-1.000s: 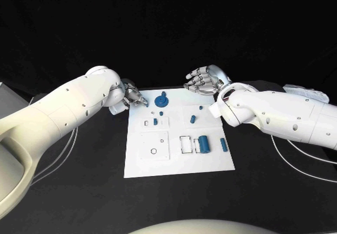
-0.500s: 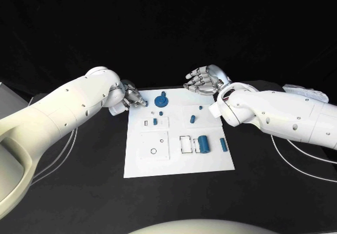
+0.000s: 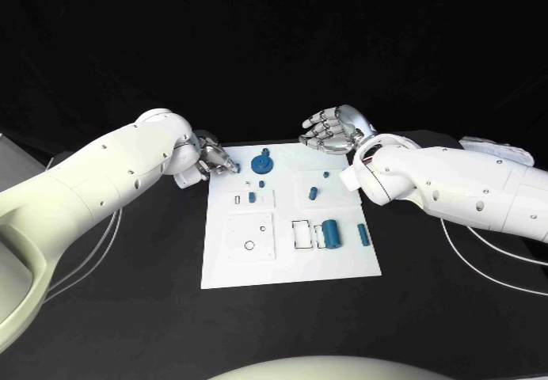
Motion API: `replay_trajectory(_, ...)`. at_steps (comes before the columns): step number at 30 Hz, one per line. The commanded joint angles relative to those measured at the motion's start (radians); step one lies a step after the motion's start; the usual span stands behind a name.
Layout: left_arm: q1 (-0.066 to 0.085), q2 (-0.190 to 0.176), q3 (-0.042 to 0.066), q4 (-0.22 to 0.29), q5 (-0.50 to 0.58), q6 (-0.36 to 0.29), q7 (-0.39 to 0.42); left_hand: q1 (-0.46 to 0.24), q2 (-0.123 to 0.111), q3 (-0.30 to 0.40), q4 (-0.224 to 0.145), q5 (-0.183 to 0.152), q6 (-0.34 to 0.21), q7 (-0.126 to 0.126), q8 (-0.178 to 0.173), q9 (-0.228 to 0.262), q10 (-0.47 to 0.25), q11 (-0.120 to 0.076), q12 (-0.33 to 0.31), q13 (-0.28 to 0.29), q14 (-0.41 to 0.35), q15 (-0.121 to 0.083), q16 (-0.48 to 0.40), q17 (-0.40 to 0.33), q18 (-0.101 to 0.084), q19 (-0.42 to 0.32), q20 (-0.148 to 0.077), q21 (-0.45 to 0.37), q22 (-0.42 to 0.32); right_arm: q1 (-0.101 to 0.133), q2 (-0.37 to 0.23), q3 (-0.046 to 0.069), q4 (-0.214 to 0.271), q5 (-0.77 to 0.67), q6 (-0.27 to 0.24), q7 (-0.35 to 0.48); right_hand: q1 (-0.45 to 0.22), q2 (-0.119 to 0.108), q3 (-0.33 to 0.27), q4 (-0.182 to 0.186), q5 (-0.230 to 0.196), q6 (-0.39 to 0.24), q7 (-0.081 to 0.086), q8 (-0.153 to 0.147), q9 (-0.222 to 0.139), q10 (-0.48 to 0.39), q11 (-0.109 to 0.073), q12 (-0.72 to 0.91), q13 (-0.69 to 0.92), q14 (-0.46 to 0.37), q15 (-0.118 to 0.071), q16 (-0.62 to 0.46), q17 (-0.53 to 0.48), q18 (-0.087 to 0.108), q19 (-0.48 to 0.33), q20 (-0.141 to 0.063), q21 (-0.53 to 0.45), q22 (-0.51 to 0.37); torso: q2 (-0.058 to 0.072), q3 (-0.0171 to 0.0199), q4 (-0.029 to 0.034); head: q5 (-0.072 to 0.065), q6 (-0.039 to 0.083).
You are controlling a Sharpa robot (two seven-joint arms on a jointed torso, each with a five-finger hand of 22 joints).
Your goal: Assemble the parts on the task board
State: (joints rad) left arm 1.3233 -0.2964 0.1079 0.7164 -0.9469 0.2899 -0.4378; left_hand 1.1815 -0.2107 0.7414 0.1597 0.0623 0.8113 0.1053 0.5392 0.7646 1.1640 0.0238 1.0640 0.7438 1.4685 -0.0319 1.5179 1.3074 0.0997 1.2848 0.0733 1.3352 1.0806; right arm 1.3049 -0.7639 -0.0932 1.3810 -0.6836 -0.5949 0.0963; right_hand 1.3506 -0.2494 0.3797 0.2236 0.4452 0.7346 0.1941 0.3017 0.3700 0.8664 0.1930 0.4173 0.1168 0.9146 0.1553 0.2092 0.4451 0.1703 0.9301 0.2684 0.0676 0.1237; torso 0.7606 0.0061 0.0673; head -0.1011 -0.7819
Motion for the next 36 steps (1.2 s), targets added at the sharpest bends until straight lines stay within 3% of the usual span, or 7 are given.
replay_trajectory(1, 0.0, -0.005, 0.0, 0.009, 0.01, 0.017, 0.008, -0.017, -0.007, -0.008, 0.005, 0.006, 0.003, 0.006, -0.008, -0.003, 0.003, 0.007, 0.005, -0.001, 0.068, 0.001, 0.005, 0.165, 0.003, 0.004, 0.005, 0.003, 0.0, 0.0, -0.001, 0.001, 0.0, -0.006, 0.011, 0.009, 0.0, 0.006, -0.005, 0.0, 0.003, -0.004, 0.061, 0.004, -0.001, -0.008, 0.003, 0.004, -0.001, -0.008, 0.002, -0.004, -0.001, 0.013, -0.009, -0.001, -0.003, -0.001, 0.0, 0.0002, 0.0002, -0.001, -0.001)
replay_trajectory(4, 0.0, -0.01, 0.0, 0.015, 0.01, 0.017, 0.004, -0.049, -0.033, -0.04, 0.02, -0.001, 0.002, 0.01, -0.013, -0.008, 0.001, 0.012, 0.005, -0.006, 0.066, 0.005, 0.002, 0.159, 0.003, 0.002, 0.007, 0.001, -0.003, 0.0, -0.002, 0.001, 0.0, -0.006, 0.011, 0.009, 0.0, 0.006, -0.005, 0.0, 0.003, -0.004, 0.061, 0.004, -0.001, -0.008, 0.003, 0.004, -0.001, -0.008, 0.002, -0.004, -0.001, 0.013, -0.009, -0.001, -0.003, -0.001, 0.0, 0.0002, 0.0005, 0.0, -0.001)
replay_trajectory(8, 0.0, -0.013, 0.0, 0.02, 0.01, 0.013, -0.003, -0.069, -0.042, -0.092, 0.042, -0.006, 0.0, 0.013, -0.017, -0.012, -0.003, 0.015, 0.006, -0.011, 0.064, 0.008, 0.001, 0.155, 0.004, 0.0, 0.01, 0.0, -0.005, 0.0, -0.002, 0.001, -0.001, -0.006, 0.011, 0.009, 0.0, 0.006, -0.005, 0.0, 0.003, -0.004, 0.061, 0.004, -0.001, -0.008, 0.003, 0.004, -0.001, -0.008, 0.002, -0.004, -0.001, 0.013, -0.009, -0.001, -0.003, -0.001, 0.001, 0.0002, 0.0005, 0.0, 0.0)
replay_trajectory(18, 0.001, -0.012, 0.001, 0.022, -0.002, -0.025, -0.015, -0.076, -0.032, -0.161, 0.081, -0.007, -0.005, 0.014, -0.022, -0.016, -0.011, 0.017, 0.006, -0.018, 0.062, 0.01, -0.001, 0.15, 0.006, -0.005, 0.01, -0.005, -0.013, 0.0, 0.0, 0.001, -0.004, -0.005, 0.012, 0.01, 0.0, 0.006, -0.005, 0.0, 0.003, -0.004, 0.061, 0.004, -0.001, -0.008, 0.003, 0.004, -0.001, -0.008, 0.002, -0.004, -0.001, 0.013, -0.009, -0.001, -0.003, -0.001, 0.001, 0.0008, -0.0002, 0.0, 0.0)
replay_trajectory(25, 0.001, -0.008, 0.001, 0.02, -0.008, -0.054, -0.021, -0.062, -0.013, -0.17, 0.091, -0.006, -0.009, 0.015, -0.024, -0.018, -0.015, 0.018, 0.006, -0.022, 0.062, 0.011, -0.001, 0.15, 0.006, -0.005, 0.01, -0.005, -0.014, 0.0, 0.001, 0.001, -0.004, -0.005, 0.012, 0.01, 0.0, 0.006, -0.007, -0.001, 0.004, -0.004, 0.061, 0.005, -0.001, -0.008, 0.003, 0.006, -0.004, -0.008, 0.002, -0.005, -0.003, 0.013, -0.01, 0.0, -0.002, -0.004, 0.003, 0.0006, 0.0003, -0.001, -0.001)
replay_trajectory(36, 0.001, -0.004, 0.001, 0.016, -0.017, -0.092, -0.014, -0.06, -0.011, -0.172, 0.094, -0.006, -0.011, 0.016, -0.025, -0.018, -0.016, 0.019, 0.006, -0.023, 0.062, 0.011, -0.001, 0.149, 0.006, -0.005, 0.01, -0.005, -0.014, 0.0, 0.002, 0.001, -0.004, -0.006, 0.011, 0.011, 0.0, 0.006, -0.007, -0.001, 0.004, -0.004, 0.061, 0.005, -0.001, -0.008, 0.003, 0.006, -0.004, -0.008, 0.002, -0.005, -0.003, 0.013, -0.01, 0.0, -0.002, -0.004, 0.002, 0.001, -0.0014, -0.002, 0.0)
